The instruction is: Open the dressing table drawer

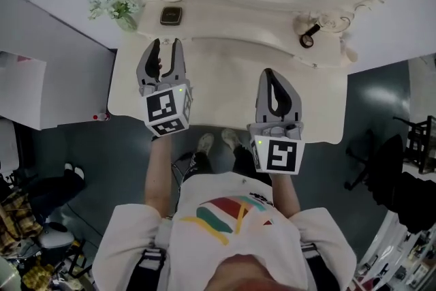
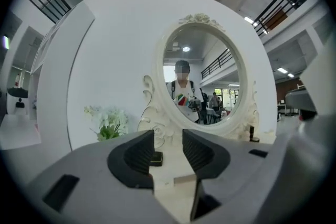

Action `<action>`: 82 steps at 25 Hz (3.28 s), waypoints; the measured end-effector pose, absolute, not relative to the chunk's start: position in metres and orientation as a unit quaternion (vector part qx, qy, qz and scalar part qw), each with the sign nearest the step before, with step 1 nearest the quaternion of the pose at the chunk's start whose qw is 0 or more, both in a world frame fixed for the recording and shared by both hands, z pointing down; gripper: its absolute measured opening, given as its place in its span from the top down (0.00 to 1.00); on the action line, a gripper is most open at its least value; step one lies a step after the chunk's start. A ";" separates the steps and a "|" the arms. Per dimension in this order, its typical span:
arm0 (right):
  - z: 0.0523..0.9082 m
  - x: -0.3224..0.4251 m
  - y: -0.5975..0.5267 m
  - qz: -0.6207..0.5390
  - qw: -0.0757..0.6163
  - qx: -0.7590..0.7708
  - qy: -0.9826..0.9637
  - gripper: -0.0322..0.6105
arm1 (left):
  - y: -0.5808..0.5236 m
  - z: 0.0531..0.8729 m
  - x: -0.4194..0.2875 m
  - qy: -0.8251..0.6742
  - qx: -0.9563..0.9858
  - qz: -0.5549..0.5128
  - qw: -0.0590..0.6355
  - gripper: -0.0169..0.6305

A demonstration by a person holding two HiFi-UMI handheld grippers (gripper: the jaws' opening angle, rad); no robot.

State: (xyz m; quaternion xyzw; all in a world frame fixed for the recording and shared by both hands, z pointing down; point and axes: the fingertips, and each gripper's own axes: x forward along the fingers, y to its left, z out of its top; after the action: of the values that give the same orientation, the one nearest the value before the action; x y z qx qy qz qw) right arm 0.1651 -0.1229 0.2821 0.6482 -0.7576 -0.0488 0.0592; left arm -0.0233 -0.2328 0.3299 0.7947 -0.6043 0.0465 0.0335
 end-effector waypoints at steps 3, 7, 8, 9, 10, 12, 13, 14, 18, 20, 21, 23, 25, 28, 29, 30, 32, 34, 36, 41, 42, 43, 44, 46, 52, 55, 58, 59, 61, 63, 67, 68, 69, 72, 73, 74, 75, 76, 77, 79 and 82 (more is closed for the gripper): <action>0.294 0.154 -0.131 -0.041 0.068 0.637 -0.767 0.95 | -0.248 0.367 -0.037 -0.613 0.785 0.073 0.053 0.76; 0.314 0.137 -0.142 -0.029 0.078 0.622 -0.779 0.95 | -0.269 0.417 -0.053 -0.615 0.778 0.105 0.077 0.76; 0.319 0.133 -0.145 -0.026 0.080 0.617 -0.782 0.95 | -0.274 0.429 -0.056 -0.614 0.777 0.112 0.083 0.76; 0.324 0.130 -0.146 -0.022 0.083 0.613 -0.785 0.95 | -0.278 0.440 -0.059 -0.613 0.776 0.118 0.089 0.76; 0.329 0.127 -0.148 -0.019 0.087 0.610 -0.787 0.95 | -0.282 0.450 -0.061 -0.611 0.776 0.124 0.095 0.76; 0.339 0.122 -0.152 -0.012 0.091 0.606 -0.790 0.95 | -0.289 0.469 -0.064 -0.606 0.777 0.134 0.110 0.72; 0.343 0.120 -0.153 -0.009 0.093 0.605 -0.791 0.95 | -0.293 0.477 -0.065 -0.604 0.777 0.138 0.117 0.71; 0.347 0.119 -0.155 -0.007 0.095 0.604 -0.791 0.95 | -0.296 0.484 -0.067 -0.603 0.776 0.141 0.122 0.71; 0.363 0.114 -0.157 0.004 0.105 0.600 -0.793 0.95 | -0.305 0.507 -0.071 -0.601 0.772 0.155 0.135 0.71; 0.371 0.113 -0.156 0.009 0.111 0.599 -0.793 0.95 | -0.308 0.518 -0.072 -0.600 0.770 0.161 0.143 0.71; 0.375 0.112 -0.155 0.012 0.114 0.598 -0.793 0.95 | -0.310 0.523 -0.073 -0.600 0.769 0.163 0.147 0.71; 0.382 0.110 -0.153 0.018 0.119 0.597 -0.793 0.95 | -0.312 0.531 -0.075 -0.599 0.768 0.167 0.155 0.71; 0.387 0.108 -0.153 0.021 0.122 0.595 -0.794 0.95 | -0.313 0.539 -0.076 -0.597 0.767 0.171 0.162 0.71; 0.392 0.106 -0.153 0.023 0.124 0.592 -0.796 0.95 | -0.315 0.548 -0.077 -0.595 0.766 0.176 0.167 0.72; 0.393 0.105 -0.154 0.022 0.125 0.591 -0.797 0.95 | -0.315 0.550 -0.077 -0.596 0.765 0.177 0.167 0.73; 0.394 0.105 -0.154 0.022 0.126 0.590 -0.797 0.95 | -0.316 0.551 -0.078 -0.597 0.764 0.178 0.166 0.74; 0.395 0.103 -0.155 0.021 0.129 0.588 -0.798 0.95 | -0.318 0.554 -0.079 -0.599 0.762 0.180 0.167 0.79; 0.397 0.102 -0.154 0.021 0.133 0.586 -0.799 0.95 | -0.320 0.556 -0.079 -0.598 0.763 0.182 0.166 0.80; 0.399 0.101 -0.153 0.022 0.136 0.585 -0.799 0.95 | -0.321 0.557 -0.078 -0.595 0.765 0.183 0.165 0.81; 0.403 0.098 -0.151 0.022 0.141 0.581 -0.801 0.95 | -0.322 0.558 -0.079 -0.590 0.771 0.183 0.156 0.82; 0.403 0.097 -0.151 0.022 0.141 0.581 -0.802 0.95 | -0.321 0.558 -0.079 -0.588 0.772 0.183 0.155 0.82; 0.403 0.097 -0.150 0.021 0.141 0.580 -0.802 0.95 | -0.321 0.558 -0.078 -0.587 0.773 0.184 0.154 0.82; 0.403 0.096 -0.150 0.021 0.141 0.580 -0.802 0.95 | -0.321 0.558 -0.078 -0.586 0.774 0.184 0.153 0.82; 0.402 0.095 -0.149 0.020 0.141 0.580 -0.802 0.95 | -0.321 0.557 -0.078 -0.585 0.775 0.184 0.152 0.83; 0.403 0.092 -0.144 0.019 0.145 0.577 -0.803 0.95 | -0.319 0.558 -0.079 -0.585 0.775 0.187 0.150 0.83; 0.403 0.091 -0.142 0.018 0.144 0.577 -0.804 0.95 | -0.316 0.557 -0.082 -0.585 0.775 0.185 0.148 0.83; 0.402 0.087 -0.140 0.015 0.143 0.575 -0.805 0.95 | -0.312 0.558 -0.086 -0.586 0.775 0.191 0.138 0.83; 0.402 0.086 -0.139 0.015 0.143 0.574 -0.806 0.95 | -0.311 0.558 -0.088 -0.587 0.774 0.194 0.136 0.83; 0.401 0.083 -0.138 0.015 0.143 0.572 -0.807 0.95 | -0.308 0.559 -0.088 -0.587 0.773 0.195 0.137 0.83; 0.402 0.080 -0.135 0.020 0.144 0.570 -0.809 0.95 | -0.305 0.559 -0.087 -0.586 0.773 0.196 0.139 0.83; 0.400 0.076 -0.134 0.012 0.143 0.568 -0.811 0.95 | -0.300 0.562 -0.087 -0.583 0.775 0.199 0.139 0.83; 0.400 0.075 -0.133 0.013 0.143 0.567 -0.811 0.95 | -0.299 0.562 -0.087 -0.583 0.775 0.199 0.139 0.83; 0.400 0.075 -0.133 0.013 0.143 0.567 -0.811 0.95 | -0.298 0.563 -0.087 -0.583 0.775 0.199 0.139 0.83; 0.396 0.073 -0.132 0.007 0.143 0.566 -0.812 0.95 | -0.294 0.562 -0.089 -0.584 0.774 0.198 0.141 0.83; 0.395 0.073 -0.131 0.006 0.143 0.566 -0.812 0.95 | -0.292 0.562 -0.089 -0.584 0.774 0.198 0.142 0.83; 0.394 0.072 -0.130 0.006 0.143 0.566 -0.812 0.95 | -0.291 0.561 -0.090 -0.584 0.774 0.198 0.143 0.83; 0.394 0.071 -0.129 0.008 0.143 0.566 -0.812 0.95 | -0.289 0.561 -0.090 -0.584 0.774 0.199 0.144 0.83; 0.394 0.069 -0.128 0.009 0.143 0.566 -0.812 0.95 | -0.288 0.561 -0.091 -0.584 0.774 0.198 0.144 0.83; 0.394 0.068 -0.127 0.011 0.143 0.565 -0.813 0.95 | -0.287 0.562 -0.092 -0.584 0.773 0.199 0.145 0.83; 0.394 0.066 -0.126 0.015 0.143 0.564 -0.813 0.95 | -0.284 0.562 -0.093 -0.584 0.773 0.200 0.145 0.83; 0.392 0.065 -0.125 0.014 0.143 0.562 -0.815 0.95 | -0.280 0.562 -0.094 -0.584 0.772 0.202 0.146 0.83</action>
State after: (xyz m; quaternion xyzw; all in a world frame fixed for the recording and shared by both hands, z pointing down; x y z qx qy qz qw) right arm 0.0650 -0.1246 0.3916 0.5619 -0.8147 0.0138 0.1426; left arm -0.0943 -0.2800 0.5616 0.7723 -0.5845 0.2015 0.1460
